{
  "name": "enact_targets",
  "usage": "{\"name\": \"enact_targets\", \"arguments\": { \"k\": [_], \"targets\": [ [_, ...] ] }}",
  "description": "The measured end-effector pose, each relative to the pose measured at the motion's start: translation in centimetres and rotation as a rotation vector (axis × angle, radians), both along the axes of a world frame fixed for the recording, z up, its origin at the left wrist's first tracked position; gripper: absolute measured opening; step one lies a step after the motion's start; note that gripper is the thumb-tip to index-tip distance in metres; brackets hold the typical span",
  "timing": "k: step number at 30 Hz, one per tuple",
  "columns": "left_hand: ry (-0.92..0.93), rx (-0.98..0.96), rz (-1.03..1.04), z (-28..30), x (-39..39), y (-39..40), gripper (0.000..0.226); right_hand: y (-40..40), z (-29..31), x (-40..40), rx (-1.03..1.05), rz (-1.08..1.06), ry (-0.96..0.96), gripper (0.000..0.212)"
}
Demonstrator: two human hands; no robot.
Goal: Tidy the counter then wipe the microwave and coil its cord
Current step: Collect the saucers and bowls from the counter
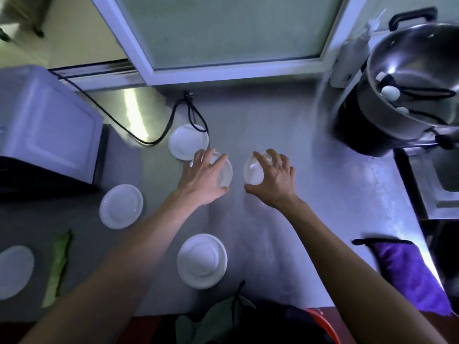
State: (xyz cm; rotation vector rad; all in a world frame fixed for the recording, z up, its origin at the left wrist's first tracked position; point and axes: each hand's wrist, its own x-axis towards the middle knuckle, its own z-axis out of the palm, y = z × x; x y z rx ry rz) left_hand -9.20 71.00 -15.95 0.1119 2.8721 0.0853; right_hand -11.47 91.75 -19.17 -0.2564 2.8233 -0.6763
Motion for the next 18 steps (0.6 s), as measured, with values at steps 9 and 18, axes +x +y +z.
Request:
{"name": "enact_targets", "arguments": {
  "k": [9, 18],
  "targets": [
    [0.047, 0.015, 0.19, 1.1, 10.1, -6.9, 0.09, -6.9, 2.5, 6.6, 0.031, 0.157, 0.075, 0.095],
    [0.125, 0.049, 0.314, 2.5, 24.0, -14.4, 0.093, -14.6, 5.6, 17.9, 0.041, 0.316, 0.151, 0.094]
  ]
}}
